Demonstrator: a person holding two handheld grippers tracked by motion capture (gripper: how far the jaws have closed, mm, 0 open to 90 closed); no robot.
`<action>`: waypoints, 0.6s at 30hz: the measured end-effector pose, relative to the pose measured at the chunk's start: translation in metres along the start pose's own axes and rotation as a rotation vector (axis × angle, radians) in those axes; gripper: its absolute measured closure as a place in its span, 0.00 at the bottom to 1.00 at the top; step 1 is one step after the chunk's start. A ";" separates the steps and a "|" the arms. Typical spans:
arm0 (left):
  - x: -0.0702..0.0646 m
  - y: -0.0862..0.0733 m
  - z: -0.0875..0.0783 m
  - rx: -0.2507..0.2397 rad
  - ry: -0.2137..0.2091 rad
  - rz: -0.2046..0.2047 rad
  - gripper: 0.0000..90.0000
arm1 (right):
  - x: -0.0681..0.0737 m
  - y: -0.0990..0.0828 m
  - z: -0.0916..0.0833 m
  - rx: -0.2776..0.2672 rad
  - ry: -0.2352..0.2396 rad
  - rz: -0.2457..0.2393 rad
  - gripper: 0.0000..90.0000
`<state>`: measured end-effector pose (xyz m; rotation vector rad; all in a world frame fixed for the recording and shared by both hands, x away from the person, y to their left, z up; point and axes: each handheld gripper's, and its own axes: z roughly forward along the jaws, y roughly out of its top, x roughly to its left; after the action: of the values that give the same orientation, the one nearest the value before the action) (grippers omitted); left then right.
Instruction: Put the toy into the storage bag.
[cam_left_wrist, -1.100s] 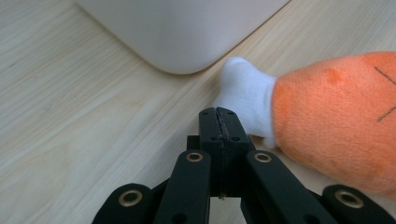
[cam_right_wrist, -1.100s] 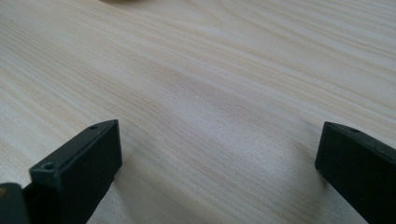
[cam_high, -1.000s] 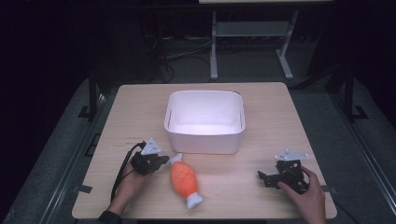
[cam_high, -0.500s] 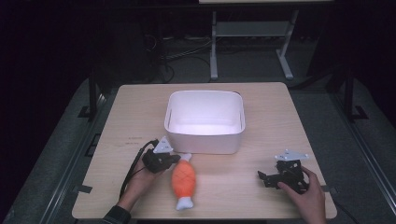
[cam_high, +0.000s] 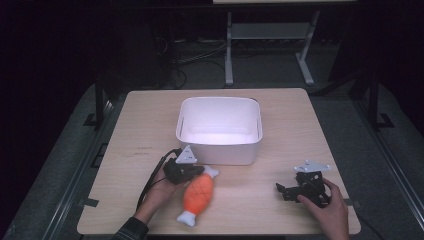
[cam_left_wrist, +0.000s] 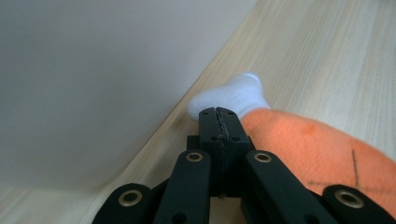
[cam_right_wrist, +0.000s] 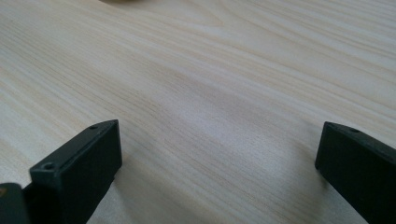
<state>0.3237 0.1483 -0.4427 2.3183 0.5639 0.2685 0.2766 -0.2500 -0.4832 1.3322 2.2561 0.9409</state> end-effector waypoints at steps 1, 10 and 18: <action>-0.001 0.002 0.001 -0.008 -0.003 0.002 1.00 | 0.000 0.000 0.000 0.000 0.000 0.000 0.00; -0.011 0.014 0.012 -0.013 -0.046 0.033 1.00 | 0.000 0.000 0.000 0.000 0.000 0.000 0.00; -0.021 0.025 0.021 -0.022 -0.097 0.049 1.00 | 0.000 0.000 0.000 0.000 0.000 0.000 0.00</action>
<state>0.3204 0.1100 -0.4409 2.3120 0.4540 0.1834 0.2766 -0.2500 -0.4832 1.3321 2.2560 0.9410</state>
